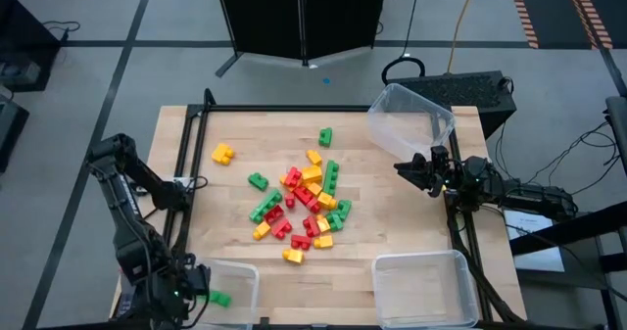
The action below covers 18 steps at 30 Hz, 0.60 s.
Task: Sort blocks
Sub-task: Put the green game piece into the bottom left transparent bin
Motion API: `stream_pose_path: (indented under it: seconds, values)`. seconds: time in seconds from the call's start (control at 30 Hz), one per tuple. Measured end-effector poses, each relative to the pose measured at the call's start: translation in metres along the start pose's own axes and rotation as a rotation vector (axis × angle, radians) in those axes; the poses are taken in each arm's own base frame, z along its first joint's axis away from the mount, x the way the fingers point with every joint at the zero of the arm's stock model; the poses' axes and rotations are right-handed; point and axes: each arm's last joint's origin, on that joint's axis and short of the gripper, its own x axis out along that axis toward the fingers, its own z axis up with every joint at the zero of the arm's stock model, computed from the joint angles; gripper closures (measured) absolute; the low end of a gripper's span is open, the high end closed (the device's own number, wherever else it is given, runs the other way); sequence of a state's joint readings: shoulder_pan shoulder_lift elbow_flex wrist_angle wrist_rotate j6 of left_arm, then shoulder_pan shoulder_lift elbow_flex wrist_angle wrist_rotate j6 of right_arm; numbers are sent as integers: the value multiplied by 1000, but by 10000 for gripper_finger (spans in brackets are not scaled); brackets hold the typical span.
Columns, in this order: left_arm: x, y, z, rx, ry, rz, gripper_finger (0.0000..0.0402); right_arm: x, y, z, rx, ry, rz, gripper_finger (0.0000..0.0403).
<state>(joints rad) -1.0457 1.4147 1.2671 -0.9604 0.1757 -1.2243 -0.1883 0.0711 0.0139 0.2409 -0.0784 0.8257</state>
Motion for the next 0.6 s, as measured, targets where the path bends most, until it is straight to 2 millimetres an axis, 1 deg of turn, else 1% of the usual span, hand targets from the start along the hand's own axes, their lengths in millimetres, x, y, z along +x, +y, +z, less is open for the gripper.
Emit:
stream_pose_path:
  seconds: [0.1,0.27,0.47,0.6]
  values:
    - [-1,5,5,-28,-2,28,200,0,0,0,0,0,0,195]
    - [-11,10,18,-64,-44,-5,199,0,0,0,0,-1,3,195]
    - [-34,17,31,-100,-177,-84,198,0,3,2,-4,-23,26,195]
    - [-54,19,38,-89,-321,-162,198,0,3,3,-8,-26,31,195]
